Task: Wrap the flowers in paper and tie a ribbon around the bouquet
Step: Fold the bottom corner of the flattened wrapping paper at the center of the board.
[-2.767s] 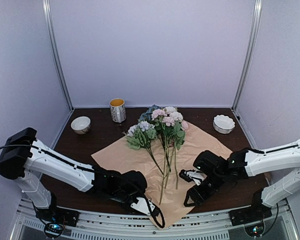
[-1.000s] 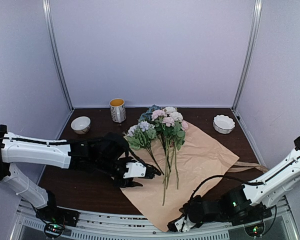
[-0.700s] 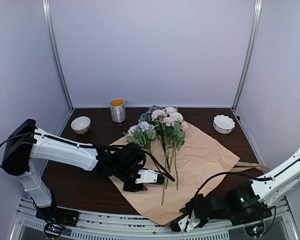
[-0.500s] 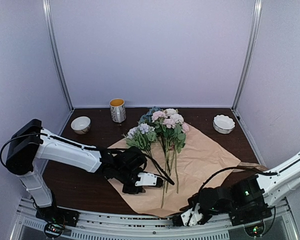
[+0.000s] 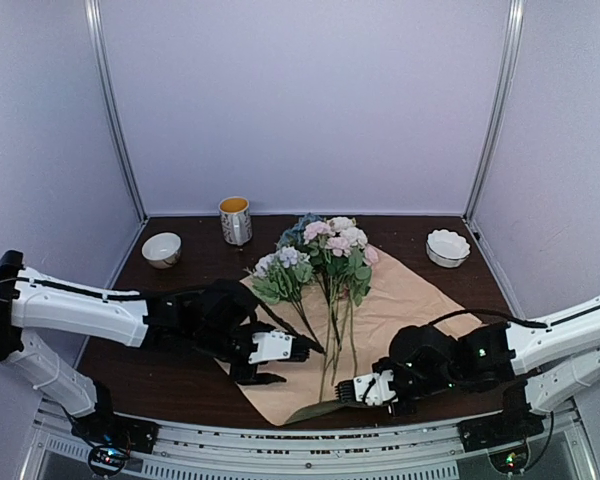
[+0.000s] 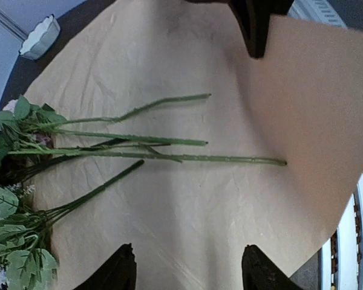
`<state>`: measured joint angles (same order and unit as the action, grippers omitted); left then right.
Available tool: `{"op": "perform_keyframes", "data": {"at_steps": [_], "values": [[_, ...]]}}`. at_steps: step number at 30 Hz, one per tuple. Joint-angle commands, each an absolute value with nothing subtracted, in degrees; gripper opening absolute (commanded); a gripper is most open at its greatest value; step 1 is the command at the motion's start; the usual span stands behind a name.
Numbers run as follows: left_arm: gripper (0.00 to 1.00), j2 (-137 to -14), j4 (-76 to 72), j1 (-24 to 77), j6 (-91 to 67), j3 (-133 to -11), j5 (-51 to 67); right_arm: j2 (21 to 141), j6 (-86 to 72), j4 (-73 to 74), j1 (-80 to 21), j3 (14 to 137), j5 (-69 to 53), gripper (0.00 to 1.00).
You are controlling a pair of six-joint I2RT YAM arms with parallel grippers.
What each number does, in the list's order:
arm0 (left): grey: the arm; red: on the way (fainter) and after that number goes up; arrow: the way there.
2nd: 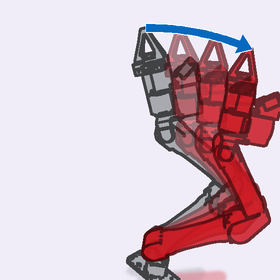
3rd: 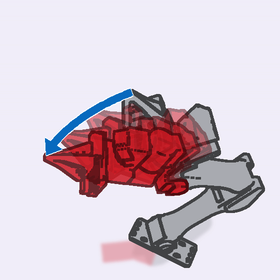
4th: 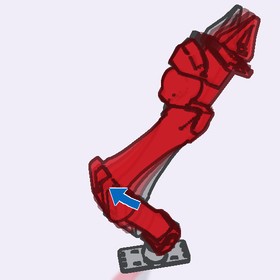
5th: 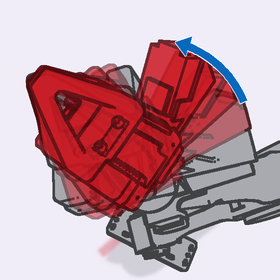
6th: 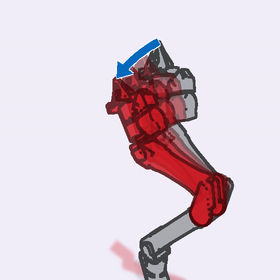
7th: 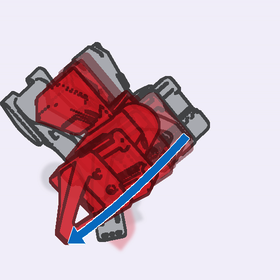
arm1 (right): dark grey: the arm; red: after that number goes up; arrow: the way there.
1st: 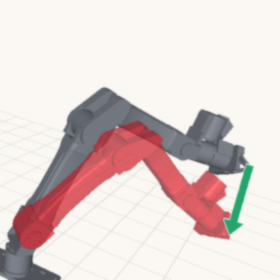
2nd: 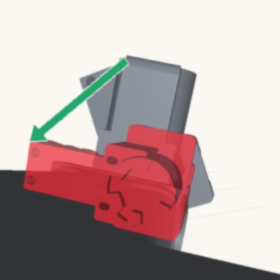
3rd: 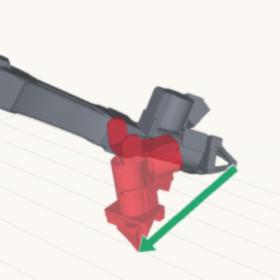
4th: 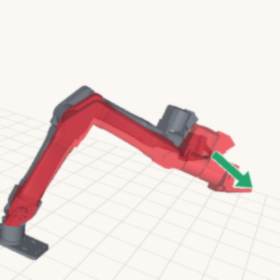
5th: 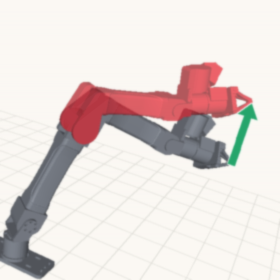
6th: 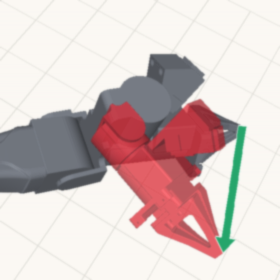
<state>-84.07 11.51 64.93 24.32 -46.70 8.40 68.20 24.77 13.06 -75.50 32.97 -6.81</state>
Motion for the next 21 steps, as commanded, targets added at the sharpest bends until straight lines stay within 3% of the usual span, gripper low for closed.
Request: {"op": "perform_keyframes", "data": {"at_steps": [1,9,15,21], "values": [[0.64,-79.84,6.5,68.95,25.31,-44.4,11.69,69.18,24.9,17.62,-73.04,36.16,-9.55,0.0],[0.67,-81.59,0.64,73.98,27.84,-40.3,10.03,75.01,24.72,25.23,-70.27,40.7,-7.15,0.0],[0.68,-85.78,8.3,74.05,28.21,-45.61,10.85,75.65,21.63,26.9,-67.65,42.14,-5.75,0.0],[0.66,-87.85,10.65,73.37,24.58,-48.25,8.68,79.01,8.11,32.2,-65.2,48.02,-7.56,0.0]]}}
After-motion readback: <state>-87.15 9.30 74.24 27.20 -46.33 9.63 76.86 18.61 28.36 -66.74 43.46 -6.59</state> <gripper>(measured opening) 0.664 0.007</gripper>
